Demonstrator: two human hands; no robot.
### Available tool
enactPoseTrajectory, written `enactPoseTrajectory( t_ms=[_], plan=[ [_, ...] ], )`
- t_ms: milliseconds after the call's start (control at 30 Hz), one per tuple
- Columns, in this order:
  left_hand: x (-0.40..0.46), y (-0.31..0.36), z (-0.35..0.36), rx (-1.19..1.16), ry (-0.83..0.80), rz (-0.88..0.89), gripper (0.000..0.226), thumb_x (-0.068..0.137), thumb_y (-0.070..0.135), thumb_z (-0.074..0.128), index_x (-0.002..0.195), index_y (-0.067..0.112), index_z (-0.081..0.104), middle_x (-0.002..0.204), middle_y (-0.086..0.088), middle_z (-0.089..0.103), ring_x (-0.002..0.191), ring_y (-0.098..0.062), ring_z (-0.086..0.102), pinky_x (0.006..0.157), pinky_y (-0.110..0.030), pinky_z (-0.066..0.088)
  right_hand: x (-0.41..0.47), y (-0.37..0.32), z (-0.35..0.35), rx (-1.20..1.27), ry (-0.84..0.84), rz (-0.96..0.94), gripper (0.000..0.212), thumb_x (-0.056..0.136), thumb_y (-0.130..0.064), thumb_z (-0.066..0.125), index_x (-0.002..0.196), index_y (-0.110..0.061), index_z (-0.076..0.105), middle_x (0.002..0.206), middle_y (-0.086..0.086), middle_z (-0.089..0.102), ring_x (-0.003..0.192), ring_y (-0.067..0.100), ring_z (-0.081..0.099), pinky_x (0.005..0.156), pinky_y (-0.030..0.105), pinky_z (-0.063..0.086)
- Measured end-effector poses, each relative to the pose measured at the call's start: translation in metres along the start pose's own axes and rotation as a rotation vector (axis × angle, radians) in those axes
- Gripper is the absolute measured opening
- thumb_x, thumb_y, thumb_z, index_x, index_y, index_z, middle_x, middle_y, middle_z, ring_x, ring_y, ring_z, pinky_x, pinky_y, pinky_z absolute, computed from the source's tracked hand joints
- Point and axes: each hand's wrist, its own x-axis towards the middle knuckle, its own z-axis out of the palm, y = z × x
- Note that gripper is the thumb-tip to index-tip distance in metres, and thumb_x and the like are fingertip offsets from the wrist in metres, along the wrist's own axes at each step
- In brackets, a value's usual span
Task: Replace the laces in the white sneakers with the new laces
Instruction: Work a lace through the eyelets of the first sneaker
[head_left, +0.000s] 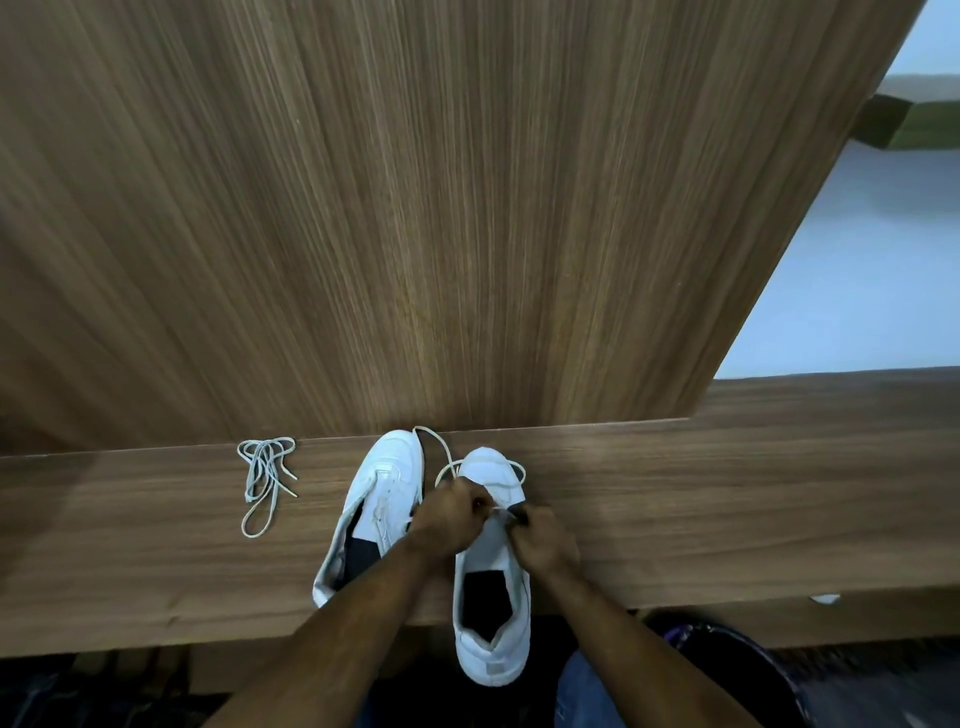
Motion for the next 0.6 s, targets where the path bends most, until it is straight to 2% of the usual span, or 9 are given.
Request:
enactPoseTrajectory(
  t_ms=[100, 267, 433, 600],
  plan=[
    [0.001, 0.005, 0.009, 0.074, -0.010, -0.034, 0.026, 0.088, 0.023, 0.057, 0.108, 0.025, 0.073, 0.112, 0.001, 0.070, 0.106, -0.022, 0.063, 0.087, -0.028, 0.050, 0.005, 0.005, -0.001, 0.060, -0.015, 0.035, 0.028, 0.088, -0.025, 0.047, 0.105, -0.029, 0.069, 0.111, 0.001, 0.068, 0.104, 0.025, 0.063, 0.082, 0.033, 0.051],
    [0.005, -0.004, 0.016, 0.161, 0.027, -0.147, 0.030, 0.081, 0.030, 0.048, 0.096, 0.022, 0.072, 0.102, -0.007, 0.070, 0.093, -0.029, 0.066, 0.079, -0.036, 0.056, 0.010, 0.009, 0.000, 0.090, -0.025, 0.035, 0.027, 0.085, -0.026, 0.050, 0.102, -0.028, 0.070, 0.109, 0.000, 0.069, 0.102, 0.024, 0.063, 0.083, 0.034, 0.053],
    [0.008, -0.003, 0.017, 0.180, 0.044, -0.147, 0.027, 0.083, 0.027, 0.051, 0.095, 0.017, 0.073, 0.099, -0.009, 0.071, 0.092, -0.031, 0.066, 0.078, -0.036, 0.056, 0.012, 0.013, 0.003, 0.094, -0.012, 0.019, 0.025, 0.086, -0.026, 0.050, 0.101, -0.028, 0.070, 0.107, 0.000, 0.069, 0.101, 0.023, 0.064, 0.082, 0.033, 0.052],
    [0.008, -0.002, 0.020, 0.200, 0.037, -0.146, 0.027, 0.086, 0.031, 0.049, 0.097, 0.022, 0.072, 0.103, -0.006, 0.070, 0.094, -0.029, 0.066, 0.080, -0.038, 0.055, 0.014, 0.016, 0.006, 0.127, -0.011, 0.007, 0.021, 0.088, -0.025, 0.051, 0.094, -0.025, 0.071, 0.097, -0.003, 0.070, 0.094, 0.021, 0.065, 0.077, 0.032, 0.051]
  ],
)
